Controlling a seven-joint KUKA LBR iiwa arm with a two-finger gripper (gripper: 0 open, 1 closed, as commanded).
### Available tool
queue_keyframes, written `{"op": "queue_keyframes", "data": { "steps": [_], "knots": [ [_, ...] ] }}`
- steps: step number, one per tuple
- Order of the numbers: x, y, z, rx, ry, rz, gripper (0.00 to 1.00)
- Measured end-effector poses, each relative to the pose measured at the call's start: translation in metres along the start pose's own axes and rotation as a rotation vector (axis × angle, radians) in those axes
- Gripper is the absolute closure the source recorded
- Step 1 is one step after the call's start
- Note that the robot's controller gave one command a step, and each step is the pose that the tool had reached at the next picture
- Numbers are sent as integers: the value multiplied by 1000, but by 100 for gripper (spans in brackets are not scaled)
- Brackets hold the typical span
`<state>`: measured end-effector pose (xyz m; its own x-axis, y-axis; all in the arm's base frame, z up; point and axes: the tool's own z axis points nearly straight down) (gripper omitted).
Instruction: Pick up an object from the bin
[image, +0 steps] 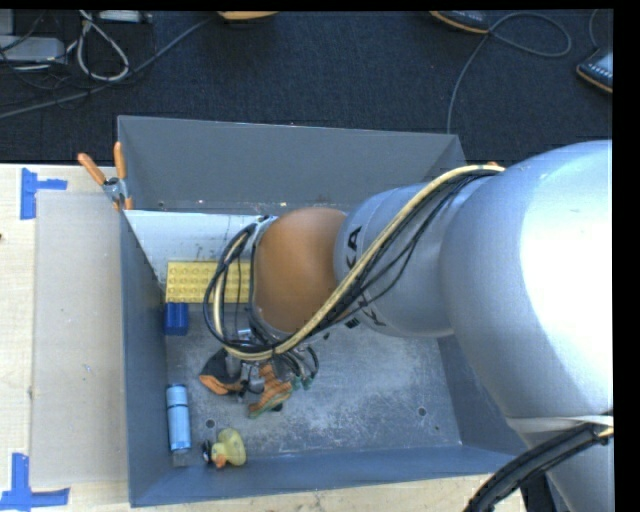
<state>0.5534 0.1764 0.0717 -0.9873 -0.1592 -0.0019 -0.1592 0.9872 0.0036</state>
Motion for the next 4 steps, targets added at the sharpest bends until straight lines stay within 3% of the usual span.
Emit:
{"op": "queue_keyframes", "data": {
  "steps": [1, 2, 3, 4],
  "knots": [
    [0, 0, 0, 0, 0, 1, 100],
    [2, -1, -31, 2, 8, 2, 100],
    [0, 0, -56, 1, 1, 2, 100],
    [1, 0, -73, 1, 4, 4, 100]
  ]
}}
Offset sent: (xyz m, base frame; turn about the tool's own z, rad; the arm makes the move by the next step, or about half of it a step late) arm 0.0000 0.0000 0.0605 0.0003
